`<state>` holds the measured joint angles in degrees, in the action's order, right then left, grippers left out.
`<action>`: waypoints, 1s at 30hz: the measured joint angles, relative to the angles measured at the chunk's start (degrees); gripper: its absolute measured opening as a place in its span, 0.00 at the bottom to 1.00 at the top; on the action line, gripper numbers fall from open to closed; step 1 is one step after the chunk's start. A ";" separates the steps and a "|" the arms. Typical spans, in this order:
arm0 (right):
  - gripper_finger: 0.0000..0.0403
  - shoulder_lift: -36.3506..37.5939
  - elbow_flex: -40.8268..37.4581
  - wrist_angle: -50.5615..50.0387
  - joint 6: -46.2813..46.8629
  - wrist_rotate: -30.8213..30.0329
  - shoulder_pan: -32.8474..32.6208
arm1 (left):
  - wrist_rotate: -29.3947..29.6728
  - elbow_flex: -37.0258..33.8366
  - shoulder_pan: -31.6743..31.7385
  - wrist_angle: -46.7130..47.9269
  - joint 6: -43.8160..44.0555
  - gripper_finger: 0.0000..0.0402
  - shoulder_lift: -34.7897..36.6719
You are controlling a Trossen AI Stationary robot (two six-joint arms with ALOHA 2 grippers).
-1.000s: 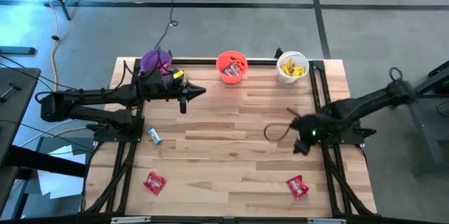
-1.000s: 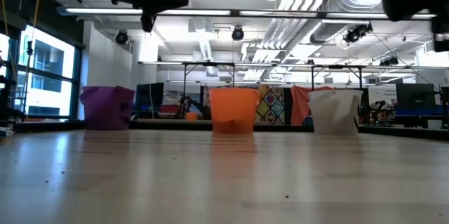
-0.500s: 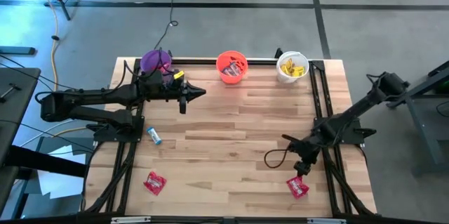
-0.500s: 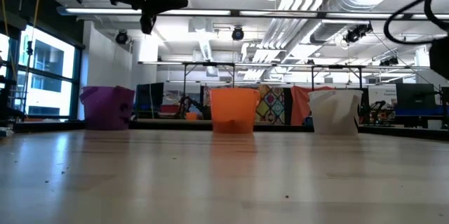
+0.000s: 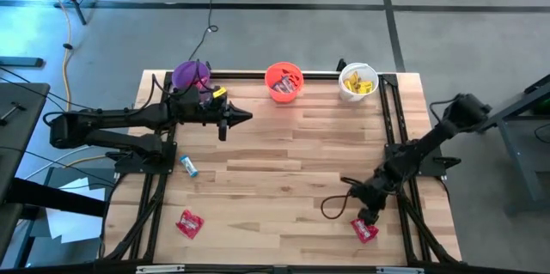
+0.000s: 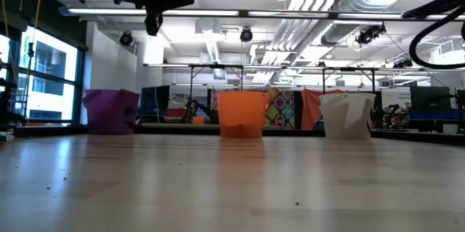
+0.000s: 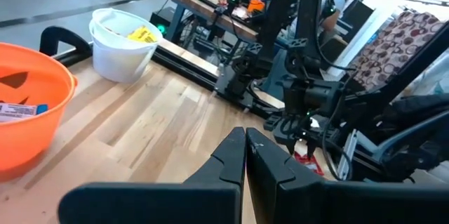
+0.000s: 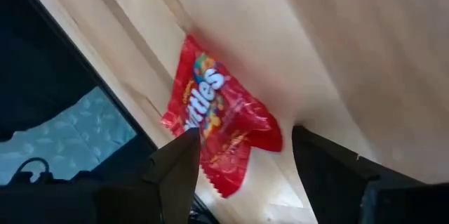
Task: Organize candy in baskets
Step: Put the red candy into the violet bucket
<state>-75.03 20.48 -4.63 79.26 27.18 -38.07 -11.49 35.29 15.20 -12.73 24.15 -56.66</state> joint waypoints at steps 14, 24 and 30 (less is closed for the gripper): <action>0.20 -6.13 -0.14 11.06 -0.95 -2.65 -0.71 | 0.04 0.00 -0.39 -0.02 1.78 0.00 0.00; 0.01 -2.06 2.77 13.07 -1.50 -14.13 1.04 | 0.07 0.04 -0.37 0.32 5.86 0.00 0.00; 0.00 1.87 9.99 5.84 -7.10 -24.17 6.93 | 0.04 0.07 -0.42 3.91 10.16 0.01 -0.02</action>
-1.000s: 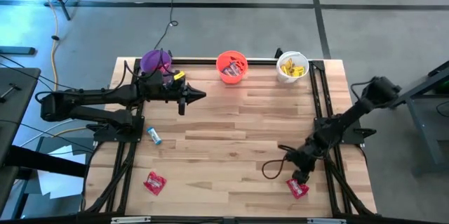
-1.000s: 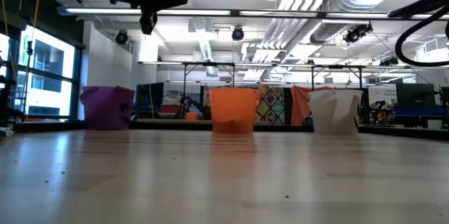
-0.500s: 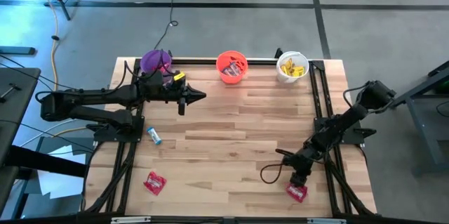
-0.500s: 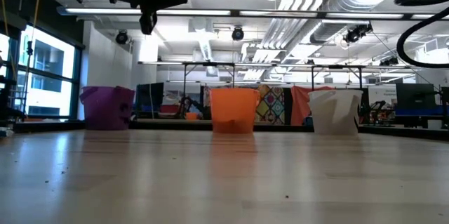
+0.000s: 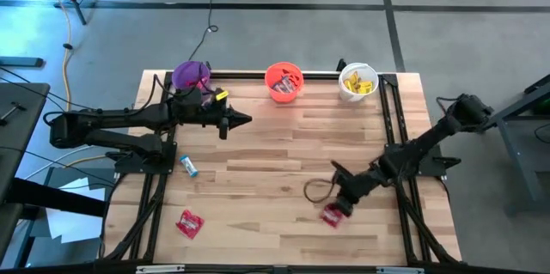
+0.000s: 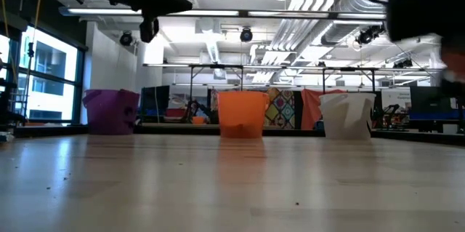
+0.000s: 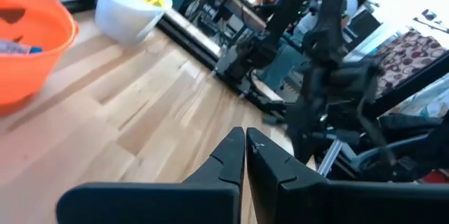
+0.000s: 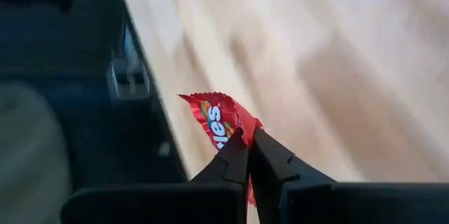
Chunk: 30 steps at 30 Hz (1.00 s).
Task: Organize candy in baskets
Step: Put the red candy into the violet bucket
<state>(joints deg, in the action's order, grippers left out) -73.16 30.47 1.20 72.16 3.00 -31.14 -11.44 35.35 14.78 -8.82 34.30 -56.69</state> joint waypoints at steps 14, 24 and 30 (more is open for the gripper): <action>0.00 0.37 24.28 -22.81 -35.68 -12.51 27.92 | -0.92 0.00 -4.61 -0.35 -1.37 0.32 -4.90; 0.00 -8.01 38.88 -19.82 -47.56 -10.89 36.55 | 2.93 2.11 -4.68 -5.49 -7.82 0.46 -8.34; 0.00 -14.61 46.96 -20.29 -48.24 -10.05 36.40 | 6.54 6.13 -4.67 -5.52 -15.35 0.47 -9.35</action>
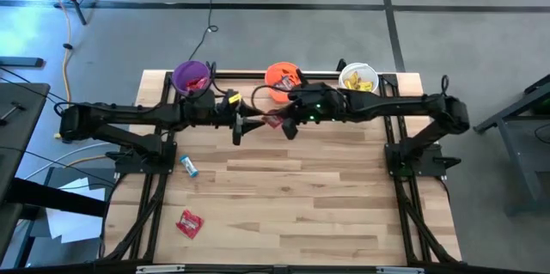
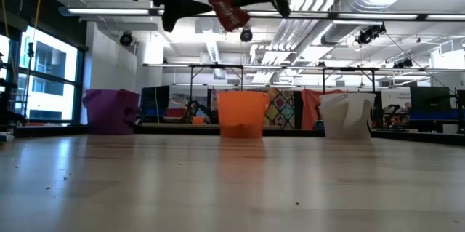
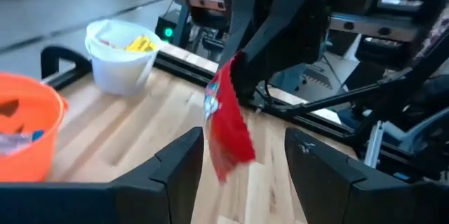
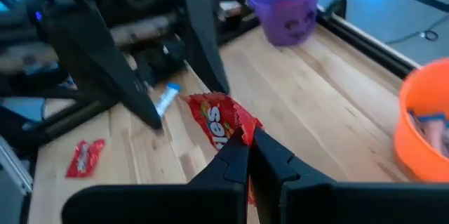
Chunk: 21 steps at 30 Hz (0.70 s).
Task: Organize candy in baskets
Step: Put the red candy into the violet bucket
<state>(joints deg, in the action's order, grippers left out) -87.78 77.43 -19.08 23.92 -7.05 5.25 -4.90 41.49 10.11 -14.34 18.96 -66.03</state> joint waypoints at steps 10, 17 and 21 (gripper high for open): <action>0.00 -4.84 8.11 0.15 -2.03 1.52 -0.48 | 1.74 0.73 0.00 0.71 -4.28 0.44 -0.07; 0.00 -4.97 8.35 0.45 -1.94 1.79 -0.48 | 1.78 0.73 -0.13 0.07 -5.77 0.21 0.10; 0.00 -4.97 8.35 0.41 0.43 1.98 -0.48 | 1.79 0.73 -0.07 -0.05 -6.68 0.04 0.13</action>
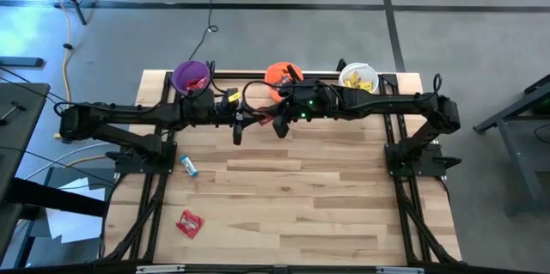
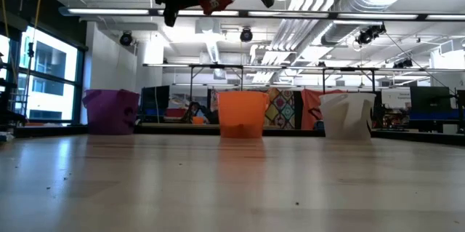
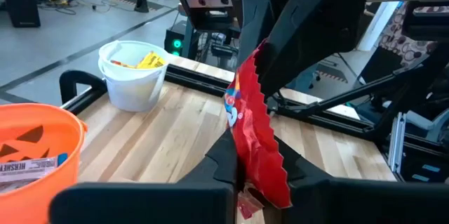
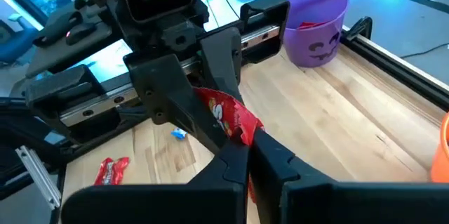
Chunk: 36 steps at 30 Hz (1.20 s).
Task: Organize candy in baskets
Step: Put the red candy into the violet bucket
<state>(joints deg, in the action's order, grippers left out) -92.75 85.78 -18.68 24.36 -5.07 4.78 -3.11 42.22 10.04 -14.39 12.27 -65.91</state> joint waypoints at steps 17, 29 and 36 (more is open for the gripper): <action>0.57 2.77 0.04 0.36 -0.39 -6.57 3.33 | 12.32 -0.07 14.09 17.24 -1.88 0.01 8.25; 0.59 2.84 0.03 0.29 -0.87 -6.38 4.34 | 19.60 9.81 40.12 58.44 -1.21 0.01 8.53; 0.59 2.84 0.02 -0.17 -1.50 -6.30 5.24 | 16.68 14.13 43.52 64.58 -4.02 0.01 0.54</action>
<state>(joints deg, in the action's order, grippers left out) -89.91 85.80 -18.85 22.85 -11.37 10.02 13.58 56.34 53.57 50.19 8.25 -65.37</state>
